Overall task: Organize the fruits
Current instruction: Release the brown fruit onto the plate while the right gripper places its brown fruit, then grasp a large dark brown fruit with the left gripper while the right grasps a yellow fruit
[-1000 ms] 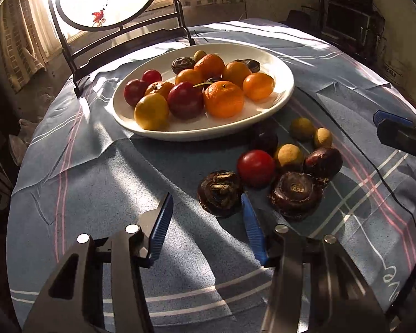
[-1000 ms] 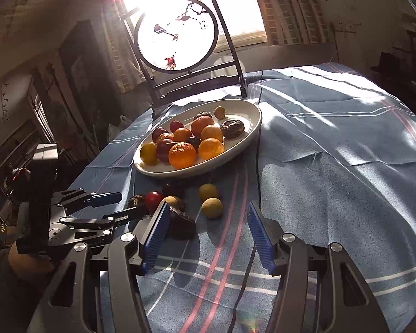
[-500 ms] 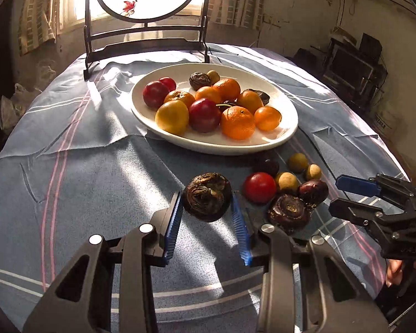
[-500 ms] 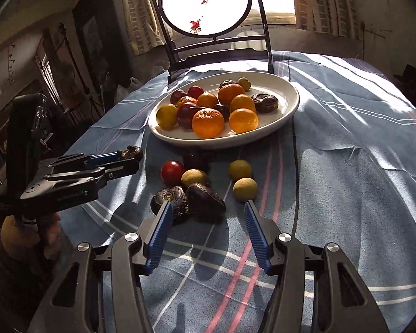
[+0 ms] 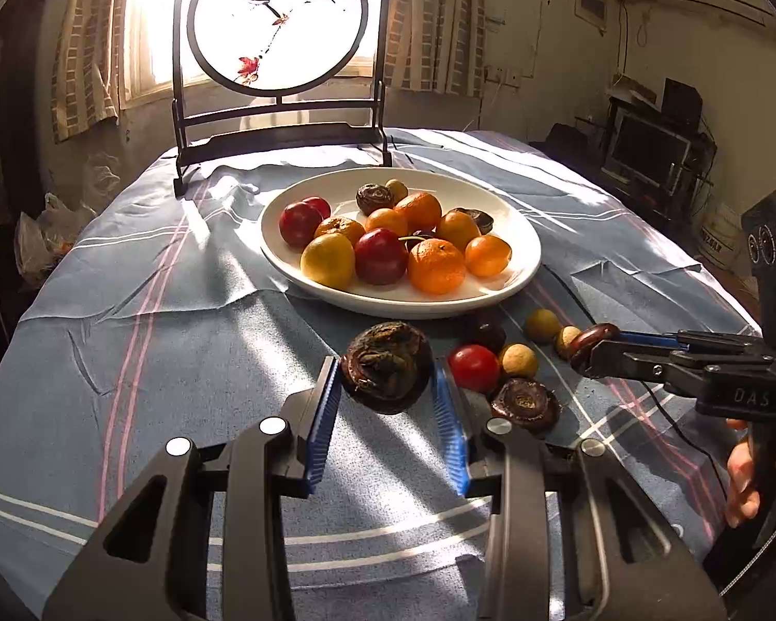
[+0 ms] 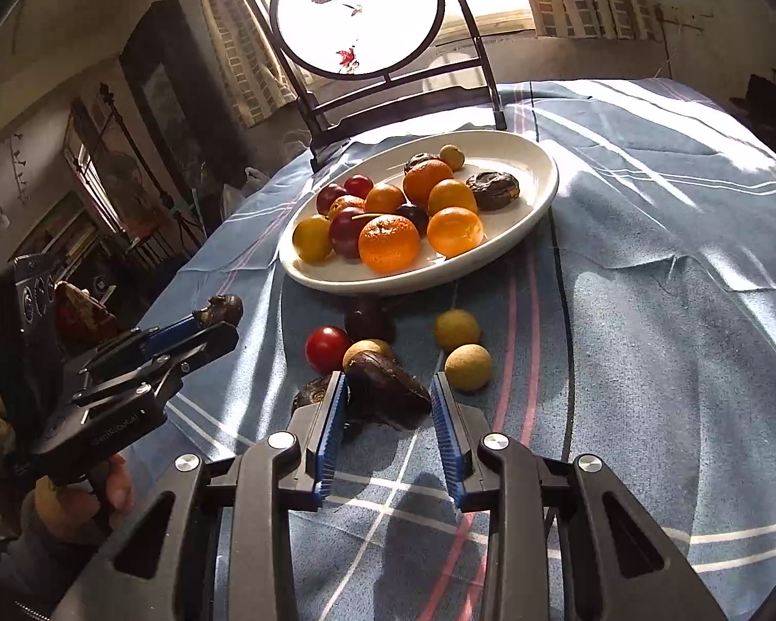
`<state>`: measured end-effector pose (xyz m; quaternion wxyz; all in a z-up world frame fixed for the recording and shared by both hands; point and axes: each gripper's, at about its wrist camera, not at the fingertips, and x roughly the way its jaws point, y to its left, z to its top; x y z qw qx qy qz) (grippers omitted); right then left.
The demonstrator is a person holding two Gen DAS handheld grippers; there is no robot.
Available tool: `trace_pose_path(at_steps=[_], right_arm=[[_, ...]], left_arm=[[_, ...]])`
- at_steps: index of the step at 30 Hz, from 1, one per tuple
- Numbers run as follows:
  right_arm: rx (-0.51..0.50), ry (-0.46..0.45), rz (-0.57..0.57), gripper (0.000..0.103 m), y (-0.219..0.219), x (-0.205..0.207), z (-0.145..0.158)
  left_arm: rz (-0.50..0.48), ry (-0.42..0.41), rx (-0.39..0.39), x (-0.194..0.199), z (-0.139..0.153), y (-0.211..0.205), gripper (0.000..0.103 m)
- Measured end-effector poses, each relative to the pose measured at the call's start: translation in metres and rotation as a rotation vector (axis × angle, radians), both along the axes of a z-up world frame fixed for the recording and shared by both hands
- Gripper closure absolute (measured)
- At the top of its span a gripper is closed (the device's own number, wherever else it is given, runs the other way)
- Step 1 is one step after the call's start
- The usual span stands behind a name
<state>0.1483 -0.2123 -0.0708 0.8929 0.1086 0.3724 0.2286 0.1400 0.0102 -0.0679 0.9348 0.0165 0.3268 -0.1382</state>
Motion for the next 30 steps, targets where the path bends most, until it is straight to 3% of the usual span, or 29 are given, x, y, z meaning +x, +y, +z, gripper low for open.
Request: trace_pose_path(at_steps=[4, 8, 11, 16, 18, 20, 25, 30], right_arm=[[0.050, -0.048, -0.024, 0.070, -0.020, 0.014, 0.031], [0.066, -0.066, -0.039, 0.070, -0.027, 0.058, 0.057], [0.070, -0.029, -0.048, 0.070, -0.021, 0.100, 0.056], [0.049, 0.022, -0.085, 0.068, -0.007, 0.155, 0.039], [0.043, 0.007, -0.093, 0.064, -0.004, 0.158, 0.040], [0.026, -0.031, -0.091, 0.051, -0.002, 0.147, 0.046], [0.023, -0.063, -0.066, 0.051, -0.011, 0.092, 0.049], [0.025, -0.088, -0.084, 0.047, -0.032, 0.025, 0.035]], left_arm=[[-0.008, 0.008, -0.028, 0.010, 0.013, 0.002, 0.068], [-0.012, -0.016, -0.005, 0.041, 0.040, -0.006, 0.068], [-0.013, -0.009, -0.004, 0.078, 0.051, -0.015, 0.068], [0.016, 0.086, -0.015, 0.146, 0.039, -0.023, 0.068], [0.026, 0.090, -0.020, 0.156, 0.037, -0.024, 0.060], [0.023, 0.070, -0.031, 0.149, 0.040, -0.024, 0.047], [-0.024, 0.036, 0.026, 0.093, 0.039, -0.029, 0.035], [-0.152, 0.088, 0.111, 0.016, 0.010, -0.049, 0.035]])
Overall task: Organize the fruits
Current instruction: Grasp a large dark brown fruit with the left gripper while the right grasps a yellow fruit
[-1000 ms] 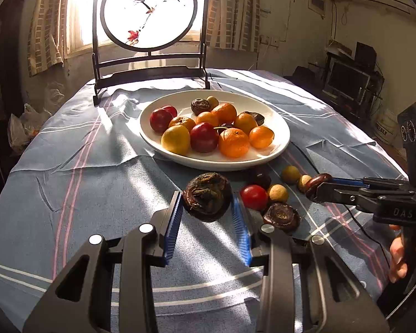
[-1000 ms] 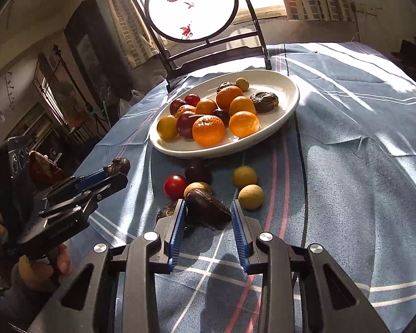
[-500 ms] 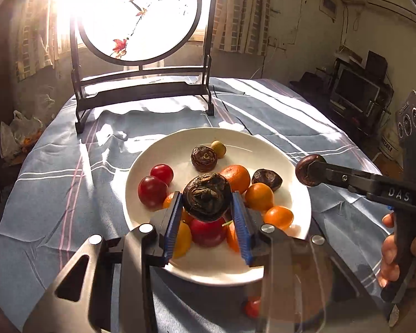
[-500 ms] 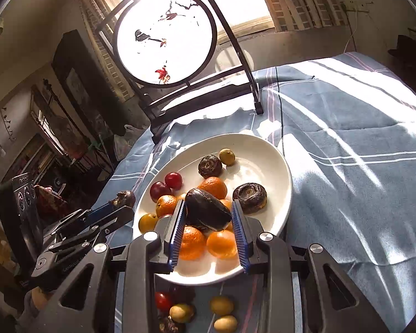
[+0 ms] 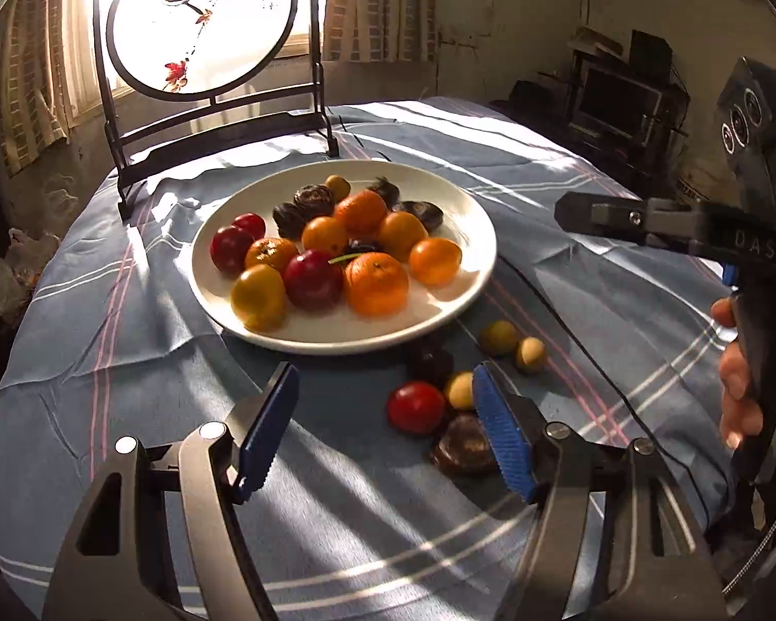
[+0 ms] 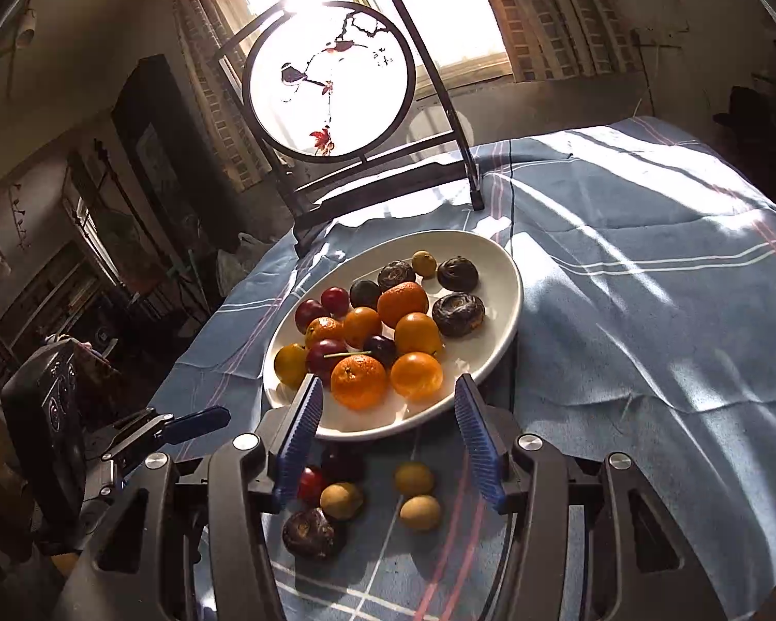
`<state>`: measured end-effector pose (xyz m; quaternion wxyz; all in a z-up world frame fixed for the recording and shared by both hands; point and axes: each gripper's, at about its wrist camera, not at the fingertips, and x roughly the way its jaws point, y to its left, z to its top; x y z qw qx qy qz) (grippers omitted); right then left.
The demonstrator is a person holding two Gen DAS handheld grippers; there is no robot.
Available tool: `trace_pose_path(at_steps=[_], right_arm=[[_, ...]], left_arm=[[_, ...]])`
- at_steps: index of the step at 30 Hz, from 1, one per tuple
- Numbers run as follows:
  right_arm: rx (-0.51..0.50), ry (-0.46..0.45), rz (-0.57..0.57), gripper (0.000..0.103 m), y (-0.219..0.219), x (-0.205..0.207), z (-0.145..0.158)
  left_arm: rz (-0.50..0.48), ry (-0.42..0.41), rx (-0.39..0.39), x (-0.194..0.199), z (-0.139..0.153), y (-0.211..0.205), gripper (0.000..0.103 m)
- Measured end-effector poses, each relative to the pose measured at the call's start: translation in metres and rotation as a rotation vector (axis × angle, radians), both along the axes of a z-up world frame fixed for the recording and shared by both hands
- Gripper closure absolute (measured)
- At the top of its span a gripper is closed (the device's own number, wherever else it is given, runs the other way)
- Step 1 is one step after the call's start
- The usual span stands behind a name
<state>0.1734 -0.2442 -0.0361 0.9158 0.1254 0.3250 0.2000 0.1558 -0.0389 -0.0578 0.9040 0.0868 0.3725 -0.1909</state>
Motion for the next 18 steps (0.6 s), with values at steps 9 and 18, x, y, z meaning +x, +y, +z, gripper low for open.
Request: trace_pose_path(at_steps=[9, 18], right_arm=[[-0.015, 0.036, -0.018, 0.046, -0.006, -0.038, -0.031], [-0.153, 0.098, 0.024, 0.046, 0.006, -0.017, -0.036]], left_arm=[[0.008, 0.130, 0.001, -0.003, -0.035, -0.025, 0.052], [0.056, 0.016, -0.129, -0.014, -0.022, -0.006, 0.062]])
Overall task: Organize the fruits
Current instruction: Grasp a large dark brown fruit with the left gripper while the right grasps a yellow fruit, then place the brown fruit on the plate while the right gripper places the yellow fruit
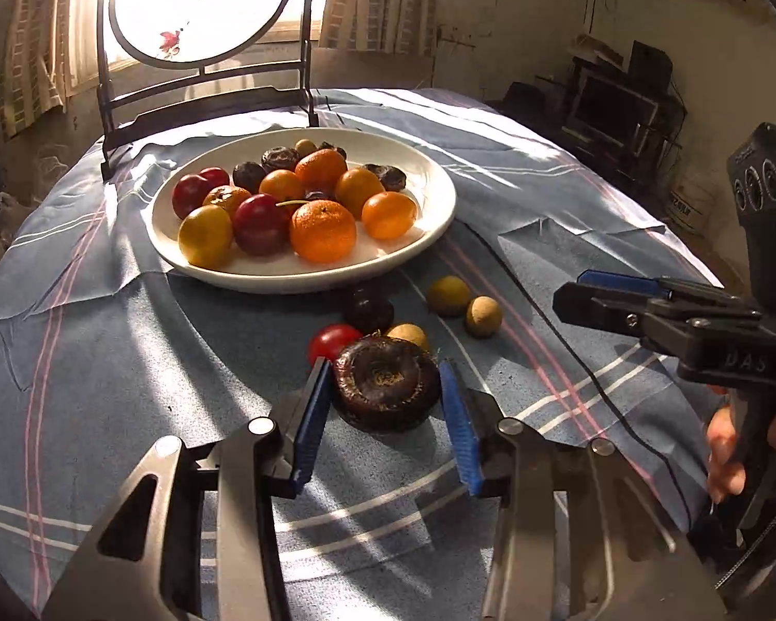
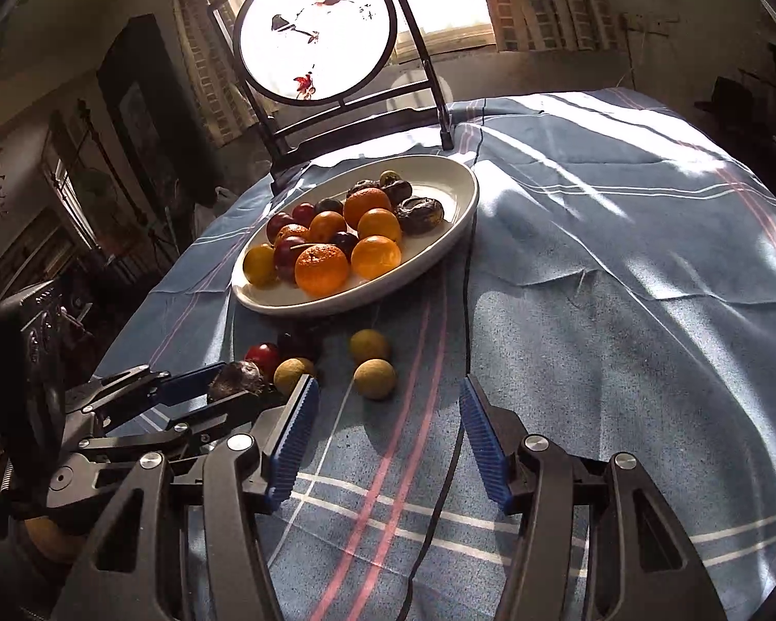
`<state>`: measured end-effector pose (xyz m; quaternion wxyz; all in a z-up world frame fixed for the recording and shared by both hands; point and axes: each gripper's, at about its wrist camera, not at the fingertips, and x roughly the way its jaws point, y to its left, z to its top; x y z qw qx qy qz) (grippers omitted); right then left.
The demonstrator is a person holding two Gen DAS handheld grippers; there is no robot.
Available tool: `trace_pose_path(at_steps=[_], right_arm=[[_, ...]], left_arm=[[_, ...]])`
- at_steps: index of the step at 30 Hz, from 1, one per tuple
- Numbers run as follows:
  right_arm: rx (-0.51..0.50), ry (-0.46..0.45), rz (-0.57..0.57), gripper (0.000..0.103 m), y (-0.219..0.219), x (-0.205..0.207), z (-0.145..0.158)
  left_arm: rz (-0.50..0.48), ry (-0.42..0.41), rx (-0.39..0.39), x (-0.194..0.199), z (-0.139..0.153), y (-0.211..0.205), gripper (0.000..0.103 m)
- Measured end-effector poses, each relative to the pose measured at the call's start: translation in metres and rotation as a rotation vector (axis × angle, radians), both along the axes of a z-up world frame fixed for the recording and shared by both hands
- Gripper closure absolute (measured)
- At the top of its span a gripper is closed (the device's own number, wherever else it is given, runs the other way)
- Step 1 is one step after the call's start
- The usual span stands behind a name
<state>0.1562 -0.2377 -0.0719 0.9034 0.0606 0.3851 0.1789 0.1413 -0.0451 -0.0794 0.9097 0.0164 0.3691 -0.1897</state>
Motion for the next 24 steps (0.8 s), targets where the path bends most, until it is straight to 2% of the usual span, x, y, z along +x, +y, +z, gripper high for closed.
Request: trace_pose_path(at_steps=[2, 6, 9, 11, 13, 21, 24], right_arm=[[-0.073, 0.026, 0.028, 0.049, 0.014, 0.010, -0.004], [-0.207, 0.047, 0.092, 0.054, 0.046, 0.024, -0.013], [-0.249, 0.081, 0.108, 0.066, 0.057, 0.034, -0.021], [-0.244, 0.098, 0.100, 0.077, 0.056, 0.037, -0.023], [-0.216, 0.089, 0.091, 0.080, 0.051, 0.035, -0.021], [-0.054, 0.019, 0.075, 0.080, 0.021, 0.011, -0.003], [-0.001, -0.028, 0.062, 0.080, 0.007, 0.011, 0.016]], left_arm=[[0.040, -0.038, -0.040, -0.004, 0.005, 0.010, 0.062], [0.066, -0.070, -0.068, -0.008, 0.009, 0.016, 0.062], [0.067, -0.069, -0.084, -0.007, 0.009, 0.019, 0.062], [0.067, -0.066, -0.088, -0.007, 0.009, 0.020, 0.062], [0.061, -0.065, -0.092, -0.007, 0.009, 0.021, 0.062], [0.067, -0.074, -0.106, -0.011, 0.011, 0.025, 0.062], [0.071, -0.070, -0.111, -0.007, 0.016, 0.030, 0.062]])
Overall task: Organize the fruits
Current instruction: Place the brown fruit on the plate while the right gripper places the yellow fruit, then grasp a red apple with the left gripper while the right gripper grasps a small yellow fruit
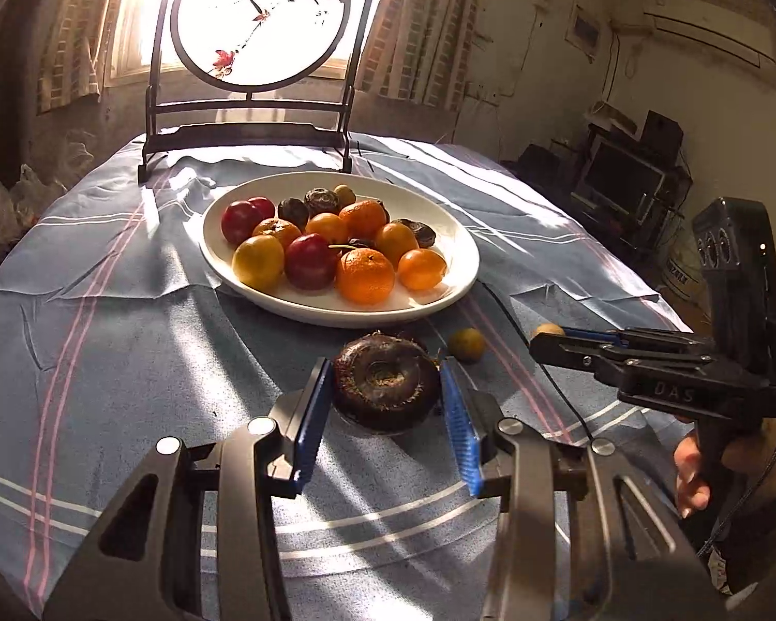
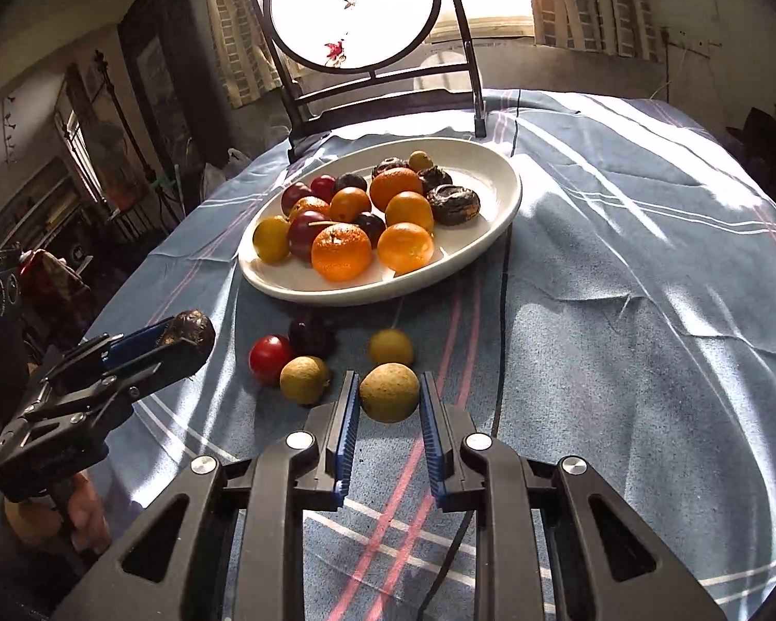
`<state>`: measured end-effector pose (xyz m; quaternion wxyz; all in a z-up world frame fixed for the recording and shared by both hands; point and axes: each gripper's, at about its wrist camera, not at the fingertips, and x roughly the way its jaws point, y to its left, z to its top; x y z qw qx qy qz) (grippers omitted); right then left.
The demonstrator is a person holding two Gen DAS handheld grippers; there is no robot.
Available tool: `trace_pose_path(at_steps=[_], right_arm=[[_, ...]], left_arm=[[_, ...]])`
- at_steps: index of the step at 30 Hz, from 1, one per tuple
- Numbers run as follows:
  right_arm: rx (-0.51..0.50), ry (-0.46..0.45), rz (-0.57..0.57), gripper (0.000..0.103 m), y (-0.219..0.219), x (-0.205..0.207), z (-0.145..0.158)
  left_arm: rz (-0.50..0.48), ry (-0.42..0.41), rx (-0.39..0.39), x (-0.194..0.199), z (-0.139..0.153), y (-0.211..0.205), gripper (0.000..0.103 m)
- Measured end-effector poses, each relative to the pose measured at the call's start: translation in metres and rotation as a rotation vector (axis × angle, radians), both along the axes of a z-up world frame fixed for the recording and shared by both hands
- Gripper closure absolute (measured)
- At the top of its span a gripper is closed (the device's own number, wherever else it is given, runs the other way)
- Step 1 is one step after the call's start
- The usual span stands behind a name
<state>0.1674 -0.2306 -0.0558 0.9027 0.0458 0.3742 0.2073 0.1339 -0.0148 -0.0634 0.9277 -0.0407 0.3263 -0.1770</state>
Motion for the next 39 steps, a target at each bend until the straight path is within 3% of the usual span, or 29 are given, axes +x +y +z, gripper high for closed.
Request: trace_pose_path(at_steps=[7, 13, 16, 17, 19, 24, 31, 35, 39], right_arm=[[0.049, -0.068, -0.004, 0.080, 0.004, 0.054, 0.047], [0.060, -0.004, -0.020, 0.080, 0.028, 0.127, 0.035], [0.056, 0.005, -0.043, 0.074, 0.036, 0.142, 0.029], [0.055, -0.009, -0.061, 0.058, 0.035, 0.139, 0.029], [0.075, -0.039, -0.058, 0.049, 0.031, 0.126, 0.034], [0.056, -0.060, -0.030, 0.049, 0.020, 0.071, 0.033], [0.082, -0.031, -0.033, 0.049, -0.004, 0.002, -0.005], [0.135, -0.017, -0.041, 0.048, -0.012, -0.003, -0.014], [0.155, 0.005, -0.019, 0.045, -0.011, -0.001, -0.018]], left_arm=[[0.038, -0.015, 0.029, 0.057, 0.031, 0.012, 0.062], [0.067, 0.028, 0.079, 0.131, 0.035, 0.004, 0.061], [0.102, 0.065, 0.080, 0.154, 0.031, 0.005, 0.058], [0.114, 0.068, 0.076, 0.155, 0.031, 0.008, 0.055], [0.119, 0.050, 0.061, 0.146, 0.033, 0.014, 0.052], [0.037, 0.032, 0.126, 0.093, 0.027, 0.008, 0.043], [-0.082, 0.127, 0.274, 0.043, -0.017, -0.009, 0.042], [-0.121, 0.154, 0.314, 0.042, -0.028, -0.016, 0.055], [-0.150, 0.152, 0.325, 0.045, -0.029, -0.027, 0.056]])
